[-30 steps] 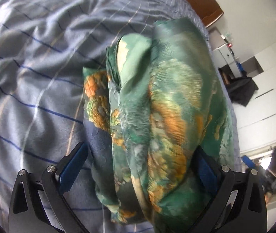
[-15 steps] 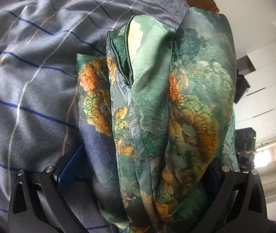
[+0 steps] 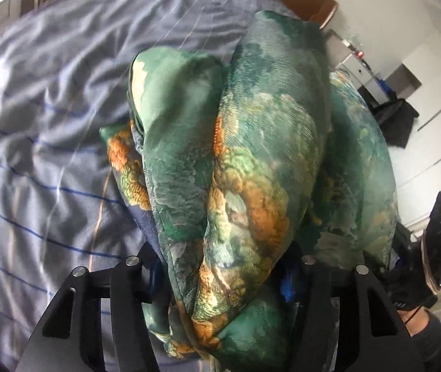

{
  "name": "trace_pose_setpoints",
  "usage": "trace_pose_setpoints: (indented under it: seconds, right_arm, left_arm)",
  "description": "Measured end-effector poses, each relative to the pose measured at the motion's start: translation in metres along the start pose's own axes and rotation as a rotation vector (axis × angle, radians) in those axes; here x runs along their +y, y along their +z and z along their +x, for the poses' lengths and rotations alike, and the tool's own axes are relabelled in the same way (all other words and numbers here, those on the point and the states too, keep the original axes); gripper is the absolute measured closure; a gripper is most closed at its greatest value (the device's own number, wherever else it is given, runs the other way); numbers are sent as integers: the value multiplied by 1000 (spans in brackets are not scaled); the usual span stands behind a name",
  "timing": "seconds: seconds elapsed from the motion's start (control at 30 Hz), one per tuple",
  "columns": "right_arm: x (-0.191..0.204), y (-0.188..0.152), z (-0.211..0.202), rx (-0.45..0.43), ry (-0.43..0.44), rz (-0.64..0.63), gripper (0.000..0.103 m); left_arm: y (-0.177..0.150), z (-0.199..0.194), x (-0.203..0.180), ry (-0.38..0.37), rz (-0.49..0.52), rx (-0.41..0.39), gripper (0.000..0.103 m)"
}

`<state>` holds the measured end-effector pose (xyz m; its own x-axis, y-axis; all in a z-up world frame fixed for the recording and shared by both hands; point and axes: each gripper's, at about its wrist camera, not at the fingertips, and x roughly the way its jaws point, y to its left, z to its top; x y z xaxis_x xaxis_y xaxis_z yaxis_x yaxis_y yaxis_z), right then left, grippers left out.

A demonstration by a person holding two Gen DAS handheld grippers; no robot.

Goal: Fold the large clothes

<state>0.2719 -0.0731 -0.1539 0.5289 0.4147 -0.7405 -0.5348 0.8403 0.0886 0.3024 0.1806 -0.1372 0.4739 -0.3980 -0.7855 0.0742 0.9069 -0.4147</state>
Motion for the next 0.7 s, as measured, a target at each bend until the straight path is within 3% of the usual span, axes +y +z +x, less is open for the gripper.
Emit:
trace_pose_setpoints:
  seconds: [0.23, 0.37, 0.53, 0.6, 0.7]
  right_arm:
    - [-28, 13, -37, -79, 5, 7, 26]
    - [-55, 23, -32, -58, 25, 20, 26]
    - [-101, 27, 2, 11, 71, 78, 26]
    - [-118, 24, 24, 60, 84, 111, 26]
    - [-143, 10, 48, 85, 144, 234, 23]
  left_arm:
    - [27, -7, -38, -5, 52, -82, 45]
    - [46, 19, -48, -7, 46, -81, 45]
    - [57, 66, -45, 18, 38, -30, 45]
    - [57, 89, -36, 46, 20, -11, 39]
    - [57, 89, -23, 8, -53, -28, 21]
